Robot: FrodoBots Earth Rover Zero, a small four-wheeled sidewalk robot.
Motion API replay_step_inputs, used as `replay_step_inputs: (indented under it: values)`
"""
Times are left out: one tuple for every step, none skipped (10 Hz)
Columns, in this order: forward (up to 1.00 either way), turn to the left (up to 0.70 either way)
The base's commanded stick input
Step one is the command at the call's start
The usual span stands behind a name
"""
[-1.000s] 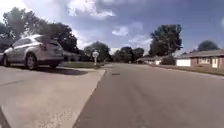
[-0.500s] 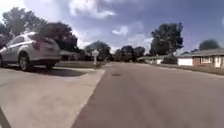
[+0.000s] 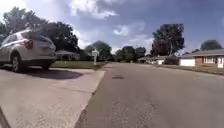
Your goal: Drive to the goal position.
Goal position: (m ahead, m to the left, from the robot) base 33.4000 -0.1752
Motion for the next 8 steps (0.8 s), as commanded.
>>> replay_step_inputs:
  values:
    - [1.0,0.0]
    - [1.0,0.0]
    - [1.0,0.0]
    - [1.0,0.0]
    - [1.0,0.0]
    - [1.0,0.0]
    - [1.0,0.0]
    - [1.0,0.0]
